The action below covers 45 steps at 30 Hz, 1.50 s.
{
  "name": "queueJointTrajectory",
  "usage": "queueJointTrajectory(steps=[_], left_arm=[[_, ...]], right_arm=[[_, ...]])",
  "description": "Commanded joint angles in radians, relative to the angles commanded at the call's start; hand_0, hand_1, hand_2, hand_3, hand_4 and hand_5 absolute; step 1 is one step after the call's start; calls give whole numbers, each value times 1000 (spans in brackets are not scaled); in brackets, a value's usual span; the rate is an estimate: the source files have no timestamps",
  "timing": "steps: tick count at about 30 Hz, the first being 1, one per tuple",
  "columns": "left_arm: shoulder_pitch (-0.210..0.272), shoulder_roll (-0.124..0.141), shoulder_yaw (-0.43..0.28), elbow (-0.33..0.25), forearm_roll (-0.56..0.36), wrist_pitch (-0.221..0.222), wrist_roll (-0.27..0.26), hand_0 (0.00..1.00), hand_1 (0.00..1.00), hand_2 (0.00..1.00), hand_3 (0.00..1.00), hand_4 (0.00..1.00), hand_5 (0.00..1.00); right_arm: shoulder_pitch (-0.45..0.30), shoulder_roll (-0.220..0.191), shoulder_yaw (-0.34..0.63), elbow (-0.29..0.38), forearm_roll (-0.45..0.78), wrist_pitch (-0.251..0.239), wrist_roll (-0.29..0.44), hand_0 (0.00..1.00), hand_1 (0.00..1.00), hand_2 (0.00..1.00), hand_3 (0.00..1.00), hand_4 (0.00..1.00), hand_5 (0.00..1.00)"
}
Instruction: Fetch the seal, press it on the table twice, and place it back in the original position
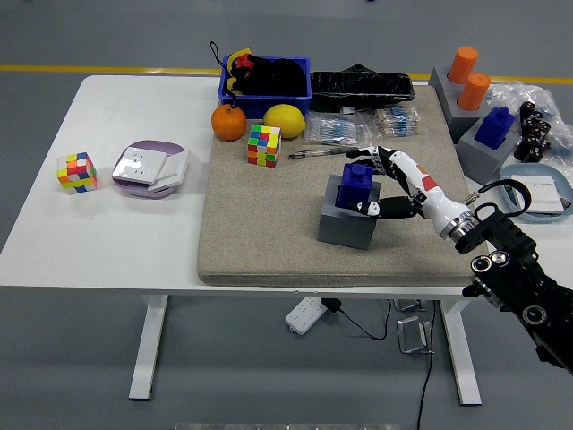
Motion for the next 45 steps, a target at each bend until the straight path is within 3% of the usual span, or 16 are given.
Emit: queueJointTrajectory(steps=[3,4,15,16,31,45], left_arm=[[-1,0,-2,0,1,0,0,814,813,785,836,791,422],[-1,0,-1,0,0,0,0,814,813,787,835,792,422],[1,-1,-9,0,1,-1,0,814,813,786,836,791,422],[1,-1,-10,0,1,-1,0,813,813,786,836,792,425],[-2,5,-16,1,-1,0,0,813,812,786,835,791,425],[-1,9,-12,1,-2,2,0,813,813,786,836,792,425]], right_arm=[[-2,-4,9,9,-1,7,-3,745,720,718,754,986,2],[-2,-6,12,13,-3,9,-3,818,786,782,803,998,3],[-37,-43,93,80,-14,47,-10,845,819,817,834,998,47],[-44,-47,106,87,-14,53,-12,887,881,873,876,998,268],[-184,-153,382,123,-32,80,-43,892,882,882,870,998,331],[-314,-148,638,141,-63,71,-58,859,828,820,800,998,329]])
